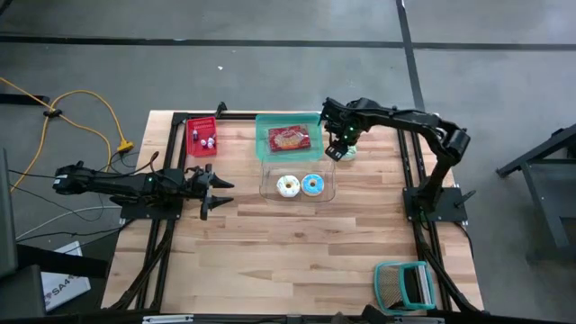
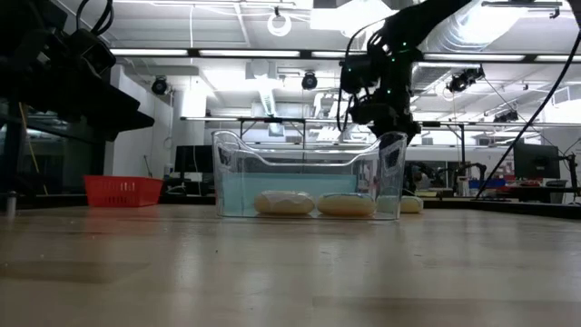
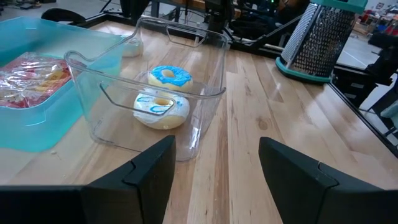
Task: Pick & Place Food Item
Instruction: Put the green donut into the transparent bin
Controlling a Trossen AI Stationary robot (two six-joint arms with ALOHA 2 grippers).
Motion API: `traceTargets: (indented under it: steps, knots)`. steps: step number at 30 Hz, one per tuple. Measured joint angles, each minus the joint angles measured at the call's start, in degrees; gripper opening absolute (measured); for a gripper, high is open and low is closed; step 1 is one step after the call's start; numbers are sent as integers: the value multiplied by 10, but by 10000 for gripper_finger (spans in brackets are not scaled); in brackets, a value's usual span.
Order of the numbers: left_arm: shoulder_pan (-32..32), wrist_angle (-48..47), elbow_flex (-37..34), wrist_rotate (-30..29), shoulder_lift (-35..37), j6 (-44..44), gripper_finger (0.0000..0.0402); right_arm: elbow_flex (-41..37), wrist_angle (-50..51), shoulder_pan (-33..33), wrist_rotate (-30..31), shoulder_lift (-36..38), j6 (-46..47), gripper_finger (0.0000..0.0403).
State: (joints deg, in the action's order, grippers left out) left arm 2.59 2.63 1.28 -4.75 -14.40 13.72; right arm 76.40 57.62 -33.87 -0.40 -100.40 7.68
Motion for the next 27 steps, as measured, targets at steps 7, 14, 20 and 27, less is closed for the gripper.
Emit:
traceTargets:
  steps: [7,14,20,27]
  knots:
    - [0,0,0,0,0,0,225,0,0,-4,-20,-32,31,144]
    - [0,0,0,0,0,0,225,-1,-3,-8,-29,-50,45,144]
    - [0,0,0,0,0,0,225,-17,-9,-14,-26,-50,48,144]
    - [0,0,0,0,0,0,225,-34,-13,-20,-28,-50,36,144]
